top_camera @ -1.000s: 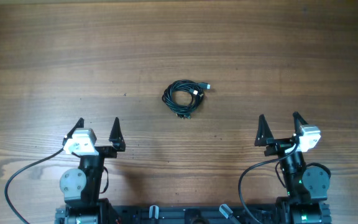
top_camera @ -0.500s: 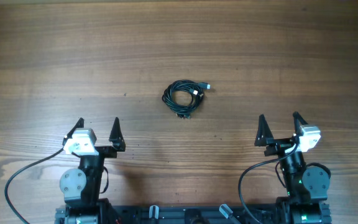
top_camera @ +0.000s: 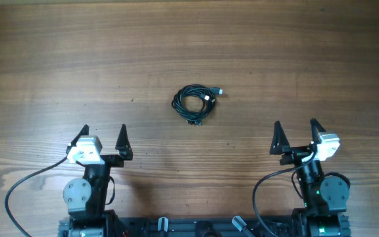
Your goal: Untangle cables
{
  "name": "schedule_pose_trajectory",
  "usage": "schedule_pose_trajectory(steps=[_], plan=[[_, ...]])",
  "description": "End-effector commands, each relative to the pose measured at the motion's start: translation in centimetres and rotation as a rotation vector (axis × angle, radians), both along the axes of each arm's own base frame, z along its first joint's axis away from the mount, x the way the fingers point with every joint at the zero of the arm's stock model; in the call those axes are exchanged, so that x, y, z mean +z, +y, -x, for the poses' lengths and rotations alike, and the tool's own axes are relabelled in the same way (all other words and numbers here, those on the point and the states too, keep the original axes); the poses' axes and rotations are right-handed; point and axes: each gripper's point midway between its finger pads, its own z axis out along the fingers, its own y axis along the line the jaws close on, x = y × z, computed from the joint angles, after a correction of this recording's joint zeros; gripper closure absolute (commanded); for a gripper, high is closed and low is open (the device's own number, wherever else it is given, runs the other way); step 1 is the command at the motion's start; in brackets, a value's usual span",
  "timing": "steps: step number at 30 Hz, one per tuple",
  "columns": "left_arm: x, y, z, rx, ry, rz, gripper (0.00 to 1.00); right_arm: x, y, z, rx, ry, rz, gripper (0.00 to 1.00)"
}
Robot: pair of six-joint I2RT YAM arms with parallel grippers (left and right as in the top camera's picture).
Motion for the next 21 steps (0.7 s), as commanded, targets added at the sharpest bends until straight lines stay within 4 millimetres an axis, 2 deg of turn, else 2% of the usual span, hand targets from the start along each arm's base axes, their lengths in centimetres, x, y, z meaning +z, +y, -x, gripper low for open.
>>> schedule_pose_trajectory(steps=[1, 9, 13, 21], plan=[[-0.3, -0.4, 0.0, -0.025, 0.007, 0.005, 0.00, 0.1, -0.1, 0.0, -0.006, -0.004, -0.010, 0.00], [-0.3, -0.6, 0.0, -0.033, 0.012, 0.077, 0.00, 0.6, 1.4, 0.1, 0.078, -0.007, -0.045, 0.00], [-0.2, -0.6, 0.0, -0.033, 0.010, 0.098, 0.00, 0.9, 2.8, 0.4, 0.166, 0.017, -0.046, 0.00], [1.7, -1.0, 0.2, -0.052, -0.007, 0.103, 0.00, 2.9, 3.5, -0.4, 0.205, 0.087, -0.067, 0.00]])
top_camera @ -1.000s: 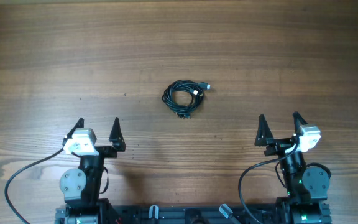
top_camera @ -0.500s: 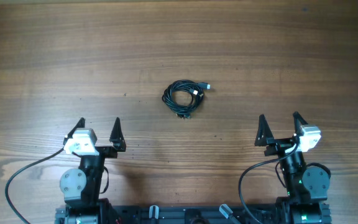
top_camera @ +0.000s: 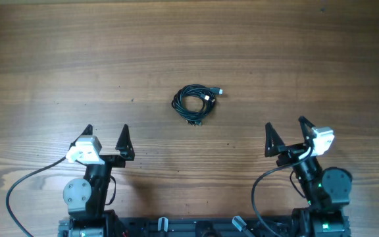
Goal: Untangle cables
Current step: 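Move both grippers toward the black cable bundle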
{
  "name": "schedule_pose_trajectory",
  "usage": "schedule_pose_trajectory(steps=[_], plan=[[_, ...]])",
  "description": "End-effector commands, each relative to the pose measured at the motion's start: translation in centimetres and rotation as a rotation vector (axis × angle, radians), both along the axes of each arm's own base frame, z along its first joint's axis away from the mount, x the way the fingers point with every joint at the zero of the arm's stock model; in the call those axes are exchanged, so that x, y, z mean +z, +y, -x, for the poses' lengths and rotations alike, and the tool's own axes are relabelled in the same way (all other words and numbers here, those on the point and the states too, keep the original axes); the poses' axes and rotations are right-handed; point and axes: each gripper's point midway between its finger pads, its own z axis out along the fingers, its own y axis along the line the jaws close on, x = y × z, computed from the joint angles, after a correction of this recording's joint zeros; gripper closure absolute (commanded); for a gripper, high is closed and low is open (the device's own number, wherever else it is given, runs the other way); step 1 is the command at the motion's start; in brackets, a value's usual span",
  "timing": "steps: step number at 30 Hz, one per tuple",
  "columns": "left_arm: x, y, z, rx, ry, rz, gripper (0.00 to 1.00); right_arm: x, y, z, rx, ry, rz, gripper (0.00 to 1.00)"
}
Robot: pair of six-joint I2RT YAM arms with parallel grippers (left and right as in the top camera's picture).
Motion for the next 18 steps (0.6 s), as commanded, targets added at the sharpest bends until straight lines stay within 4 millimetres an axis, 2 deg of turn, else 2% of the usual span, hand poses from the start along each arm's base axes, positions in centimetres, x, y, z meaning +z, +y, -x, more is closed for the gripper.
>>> schedule_pose_trajectory(steps=[1, 7, 11, 13, 18], plan=[[2.0, -0.2, 0.2, -0.014, -0.008, 0.018, 0.00, 2.6, 1.0, -0.5, 0.056, 0.015, -0.019, 0.00], [4.7, -0.3, 0.0, -0.019, 0.046, 0.024, 0.00, 5.6, 1.6, -2.9, 0.089, 0.102, -0.022, 0.00], [7.0, -1.3, -0.9, -0.080, 0.070, 0.032, 0.00, 7.3, 1.9, -5.1, 0.100, 0.173, -0.025, 0.00], [8.1, -2.2, -1.6, -0.139, 0.106, 0.046, 0.00, 8.1, 2.2, -6.4, 0.116, 0.199, -0.028, 0.00], [9.3, -3.2, -4.0, -0.204, 0.213, 0.124, 0.00, 9.0, 3.5, -9.1, 0.200, 0.241, 0.008, 0.00]])
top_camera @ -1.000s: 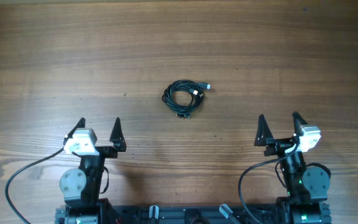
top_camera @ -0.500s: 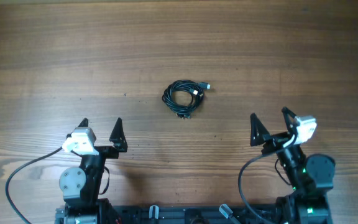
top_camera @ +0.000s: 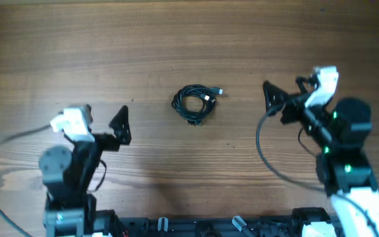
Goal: Untangle cables
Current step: 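Move both grippers toward the black cable bundle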
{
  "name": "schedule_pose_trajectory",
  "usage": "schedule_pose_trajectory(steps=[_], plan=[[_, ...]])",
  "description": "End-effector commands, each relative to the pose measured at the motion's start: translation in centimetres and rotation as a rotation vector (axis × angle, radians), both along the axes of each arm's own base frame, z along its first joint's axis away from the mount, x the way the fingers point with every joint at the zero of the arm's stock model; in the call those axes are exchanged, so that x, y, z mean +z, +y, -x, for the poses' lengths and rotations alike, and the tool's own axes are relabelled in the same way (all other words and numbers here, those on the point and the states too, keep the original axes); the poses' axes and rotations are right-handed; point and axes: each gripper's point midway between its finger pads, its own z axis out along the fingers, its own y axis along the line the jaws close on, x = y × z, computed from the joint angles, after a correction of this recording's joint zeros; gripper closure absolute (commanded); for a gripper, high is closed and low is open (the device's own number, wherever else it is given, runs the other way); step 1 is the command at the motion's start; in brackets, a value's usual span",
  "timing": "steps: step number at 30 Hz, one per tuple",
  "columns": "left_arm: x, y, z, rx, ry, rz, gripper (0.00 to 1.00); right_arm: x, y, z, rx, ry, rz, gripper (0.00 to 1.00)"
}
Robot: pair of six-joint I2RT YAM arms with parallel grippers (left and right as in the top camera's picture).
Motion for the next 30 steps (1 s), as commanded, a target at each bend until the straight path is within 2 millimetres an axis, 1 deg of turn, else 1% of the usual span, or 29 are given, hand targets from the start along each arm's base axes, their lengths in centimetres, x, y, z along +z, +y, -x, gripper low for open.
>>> schedule_pose_trajectory(steps=[1, 4, 6, 9, 12, 14, 18, 20, 23, 25, 29, 30], plan=[[1.8, -1.9, -1.9, -0.119, 0.067, 0.078, 0.00, 1.5, 1.5, -1.9, 0.095, 0.012, 0.012, 0.00], [2.9, -3.2, -3.6, -0.208, 0.100, 0.107, 0.00, 1.5, 1.7, -3.4, 0.106, 0.072, 0.006, 0.00], [3.5, -3.9, -4.6, -0.237, 0.123, 0.138, 0.00, 1.6, 2.1, -3.9, 0.133, 0.093, 0.010, 0.00], [4.1, -5.1, -6.6, -0.272, 0.159, 0.166, 0.00, 2.0, 2.3, -4.4, 0.159, 0.110, 0.032, 0.00], [4.4, -7.1, -8.2, -0.322, 0.207, 0.167, 0.00, 2.6, 2.5, -4.3, 0.169, 0.137, 0.026, 0.00], [3.8, -7.6, -9.1, -0.297, 0.277, 0.194, 0.00, 3.0, 2.5, -4.3, 0.170, 0.160, 0.024, 0.00], [2.7, -10.0, -10.9, -0.335, 0.372, 0.191, 0.00, 3.5, 2.6, -4.0, 0.187, 0.218, 0.039, 0.00], [1.7, -11.3, -11.4, -0.362, 0.395, 0.186, 0.00, 3.8, 2.8, -4.0, 0.200, 0.218, 0.031, 0.00], [0.0, -12.9, -11.5, -0.396, 0.444, 0.180, 0.00, 4.4, 3.6, -3.8, 0.242, 0.201, 0.001, 0.00], [-1.5, -14.4, -10.8, -0.428, 0.508, 0.197, 0.00, 4.5, 3.6, -3.8, 0.230, 0.219, -0.031, 0.00], [-3.7, -16.5, -10.2, -0.475, 0.580, 0.187, 0.00, 3.8, 3.6, -3.3, 0.159, 0.342, -0.171, 0.00], [-4.4, -16.9, -10.2, -0.480, 0.598, 0.183, 0.00, 3.8, 3.6, -3.4, 0.149, 0.350, -0.189, 0.00]])
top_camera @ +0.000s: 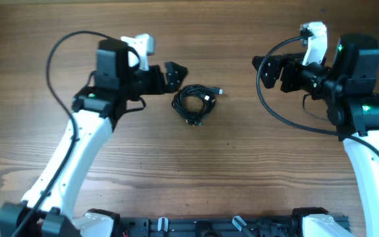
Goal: Untangle cables
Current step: 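Move both grippers toward the black cable bundle, then grasp the black cable bundle with the left gripper and lift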
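Note:
A small coil of black cable (195, 103) lies on the wooden table near the middle, its silver-tipped plug (220, 91) sticking out to the upper right. My left gripper (175, 74) hangs just up and left of the coil, fingers pointing right and appearing open with nothing in them. My right gripper (262, 72) is farther off to the coil's right, pointing left toward it, and also looks open and empty. Neither gripper touches the cable. Only the overhead view is given.
The wooden table (189, 171) fills the view. Both white arms reach in from the near edge. Each arm's own black supply cable (64, 46) loops out beside it. A dark mounting rail (202, 227) runs along the front edge.
Both arms have reached farther over the table. The left gripper went from left of the coil to just beside its upper left. The right gripper rose slightly and stays right of it.
Both grippers first stood open and upright near the front edge, with the coil lying untouched in the middle. They were then raised and turned toward the coil from either side. Now they flank it at its far side, and the coil has not moved.

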{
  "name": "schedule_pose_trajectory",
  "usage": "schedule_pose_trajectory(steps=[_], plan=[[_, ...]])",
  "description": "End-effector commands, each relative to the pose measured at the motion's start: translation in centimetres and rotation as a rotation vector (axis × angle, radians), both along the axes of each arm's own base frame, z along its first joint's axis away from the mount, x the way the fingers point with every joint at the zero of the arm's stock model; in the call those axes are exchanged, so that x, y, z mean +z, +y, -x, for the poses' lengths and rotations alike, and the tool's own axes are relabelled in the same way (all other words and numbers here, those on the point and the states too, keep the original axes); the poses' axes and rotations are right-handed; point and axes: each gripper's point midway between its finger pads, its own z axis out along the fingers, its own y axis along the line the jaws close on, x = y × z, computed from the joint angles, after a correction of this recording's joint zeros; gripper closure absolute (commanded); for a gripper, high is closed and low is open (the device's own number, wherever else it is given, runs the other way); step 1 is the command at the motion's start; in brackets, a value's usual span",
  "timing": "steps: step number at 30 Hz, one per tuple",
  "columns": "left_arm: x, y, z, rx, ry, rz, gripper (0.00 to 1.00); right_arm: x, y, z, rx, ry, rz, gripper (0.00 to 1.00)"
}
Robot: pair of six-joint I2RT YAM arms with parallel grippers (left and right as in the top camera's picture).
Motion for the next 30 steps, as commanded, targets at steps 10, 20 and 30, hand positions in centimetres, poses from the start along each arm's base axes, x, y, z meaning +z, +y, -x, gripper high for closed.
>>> schedule_pose_trajectory(steps=[10, 20, 30], plan=[[-10.0, 6.1, 0.7, 0.629, 0.465, -0.156, 0.20, -0.5, 0.2, -0.3, -0.066, 0.110, -0.095, 0.04], [-14.3, 3.0, 1.1, 0.636, 0.581, -0.150, 0.28, -3.9, 0.0, -1.1, -0.100, 0.236, -0.095, 0.09], [-16.9, 1.3, 1.1, 0.610, 0.622, -0.154, 0.43, -4.8, 0.0, -1.4, -0.102, 0.263, -0.091, 0.11]])
